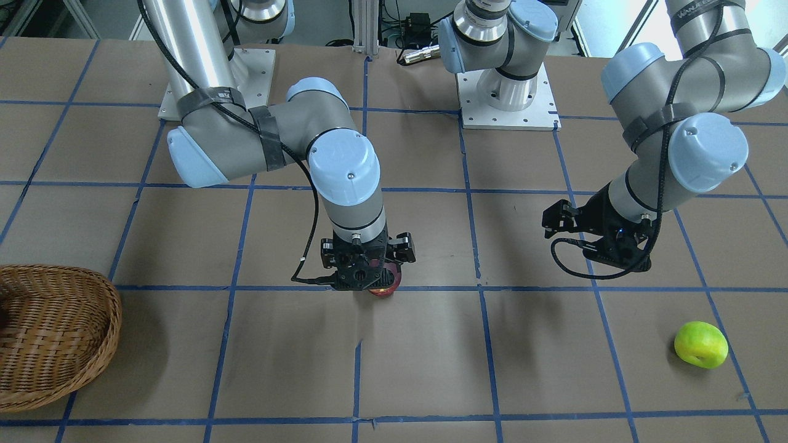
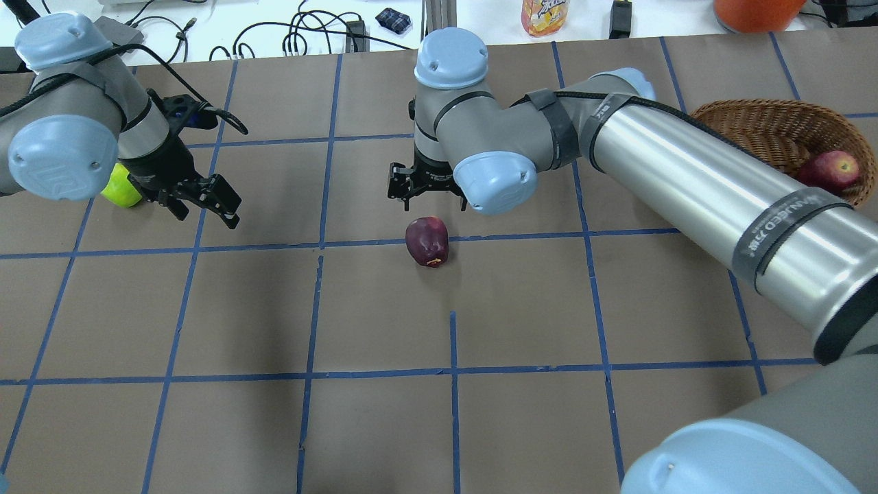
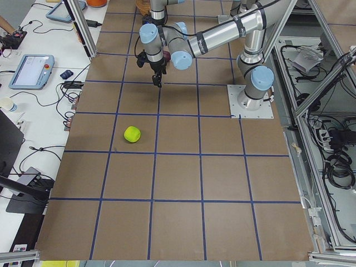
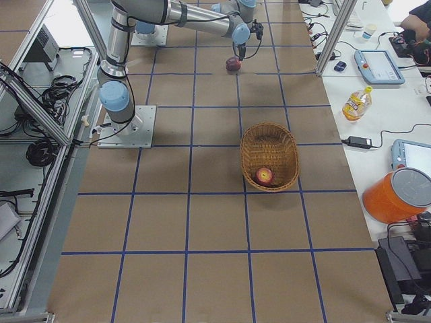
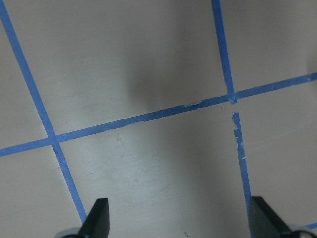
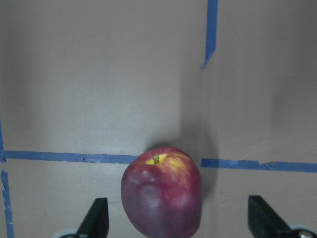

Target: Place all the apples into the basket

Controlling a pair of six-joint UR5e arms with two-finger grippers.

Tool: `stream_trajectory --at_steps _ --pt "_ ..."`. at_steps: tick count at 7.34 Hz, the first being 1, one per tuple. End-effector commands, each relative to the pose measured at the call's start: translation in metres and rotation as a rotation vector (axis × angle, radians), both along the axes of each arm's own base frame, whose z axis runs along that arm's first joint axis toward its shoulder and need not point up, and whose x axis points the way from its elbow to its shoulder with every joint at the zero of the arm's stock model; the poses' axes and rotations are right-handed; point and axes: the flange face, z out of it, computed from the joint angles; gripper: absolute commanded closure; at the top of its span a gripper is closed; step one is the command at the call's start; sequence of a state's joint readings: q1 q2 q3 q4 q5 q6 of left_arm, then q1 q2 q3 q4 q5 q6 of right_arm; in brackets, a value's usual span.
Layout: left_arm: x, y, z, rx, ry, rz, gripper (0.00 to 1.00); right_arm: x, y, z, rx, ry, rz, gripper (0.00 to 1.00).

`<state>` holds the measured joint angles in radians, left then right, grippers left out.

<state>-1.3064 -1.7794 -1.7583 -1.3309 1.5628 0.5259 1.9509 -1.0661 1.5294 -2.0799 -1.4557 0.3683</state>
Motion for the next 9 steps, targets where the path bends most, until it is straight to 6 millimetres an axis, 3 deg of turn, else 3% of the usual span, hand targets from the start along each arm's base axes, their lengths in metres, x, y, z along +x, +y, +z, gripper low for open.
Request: stream_trajectory --at_steps 1,4,8,9 --pt "0.042 0.014 -0.020 0.029 0.045 -0.002 0.00 0.008 0.004 -0.029 0.027 0.011 -0.001 0.00" --pt "0.051 0.015 -0.029 -0.010 0.040 -0.048 0.00 0.010 0.004 -0.055 0.058 0.022 -0.004 0.00" --pt "0.058 0.022 -0.045 -0.008 0.054 -0.065 0.00 0.012 0.003 -0.073 0.081 0.003 0.004 0.01" --pt "0.065 0.024 -0.052 -0.052 0.038 -0.075 0.00 0.012 0.002 -0.071 0.077 0.002 0.002 0.83"
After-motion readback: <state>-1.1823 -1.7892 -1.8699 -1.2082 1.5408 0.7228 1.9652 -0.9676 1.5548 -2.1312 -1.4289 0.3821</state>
